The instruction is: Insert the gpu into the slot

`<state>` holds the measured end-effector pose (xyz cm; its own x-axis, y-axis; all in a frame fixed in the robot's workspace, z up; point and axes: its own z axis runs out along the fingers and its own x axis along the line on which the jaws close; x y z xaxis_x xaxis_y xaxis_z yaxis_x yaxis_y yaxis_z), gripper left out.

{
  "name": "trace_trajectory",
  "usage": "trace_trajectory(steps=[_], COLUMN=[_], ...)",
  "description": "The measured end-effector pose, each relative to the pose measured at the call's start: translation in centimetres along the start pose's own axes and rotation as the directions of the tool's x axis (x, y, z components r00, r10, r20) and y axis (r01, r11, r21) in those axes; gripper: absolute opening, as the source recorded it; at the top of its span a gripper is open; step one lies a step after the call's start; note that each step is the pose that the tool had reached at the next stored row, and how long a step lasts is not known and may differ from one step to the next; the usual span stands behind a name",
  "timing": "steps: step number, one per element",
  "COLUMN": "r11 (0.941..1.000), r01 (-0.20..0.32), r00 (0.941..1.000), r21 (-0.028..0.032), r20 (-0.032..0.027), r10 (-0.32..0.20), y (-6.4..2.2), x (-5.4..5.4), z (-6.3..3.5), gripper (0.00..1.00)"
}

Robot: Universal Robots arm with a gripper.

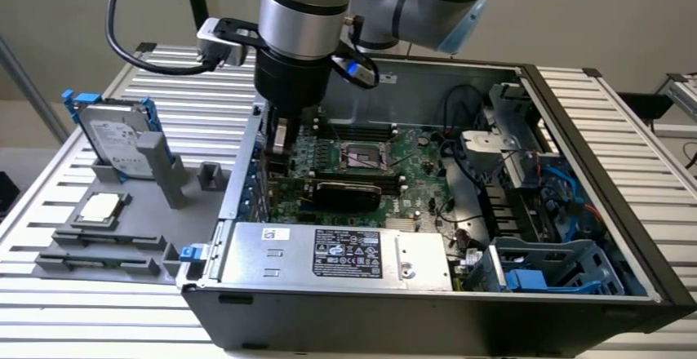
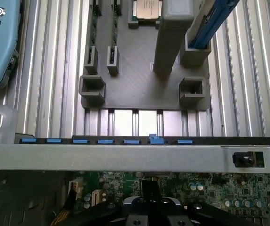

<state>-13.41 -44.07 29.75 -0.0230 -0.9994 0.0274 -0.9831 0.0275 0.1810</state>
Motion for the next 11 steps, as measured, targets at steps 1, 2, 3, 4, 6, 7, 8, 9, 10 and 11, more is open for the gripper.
trace_trajectory(steps=[1, 2, 3, 4, 6, 7, 8, 9, 10, 11], r11=[1.0000, 1.0000, 1.0000, 1.0000, 1.0000, 1.0000, 0.9999, 0.9999, 0.9999, 0.9999], r01=[-0.001, -0.002, -0.003, -0.004, -0.005, -0.006, -0.007, -0.008, -0.008, -0.009], r00=[1.0000, 1.0000, 1.0000, 1.0000, 1.0000, 1.0000, 1.0000, 1.0000, 1.0000, 1.0000], r21=[-0.0011, -0.0026, -0.0037, -0.0047, -0.0065, -0.0073, -0.0080, -0.0088, -0.0100, -0.0109], r20=[0.0001, -0.0001, 0.0001, 0.0001, 0.0001, 0.0002, 0.0002, 0.0003, 0.0001, -0.0001], r10=[0.001, 0.002, 0.003, 0.004, 0.005, 0.006, 0.007, 0.008, 0.008, 0.009], y=[0.02, 0.03, 0.05, 0.07, 0.09, 0.09, 0.10, 0.12, 0.14, 0.16], x=[-0.02, -0.05, -0.11, -0.17, -0.29, -0.34, -0.37, -0.40, -0.42, -0.47], z=[0.01, 0.00, 0.01, 0.01, 0.01, 0.01, 0.02, 0.04, 0.05, 0.04], gripper=[0.11, 0.11, 0.11, 0.11, 0.11, 0.11, 0.11, 0.11, 0.11, 0.11])
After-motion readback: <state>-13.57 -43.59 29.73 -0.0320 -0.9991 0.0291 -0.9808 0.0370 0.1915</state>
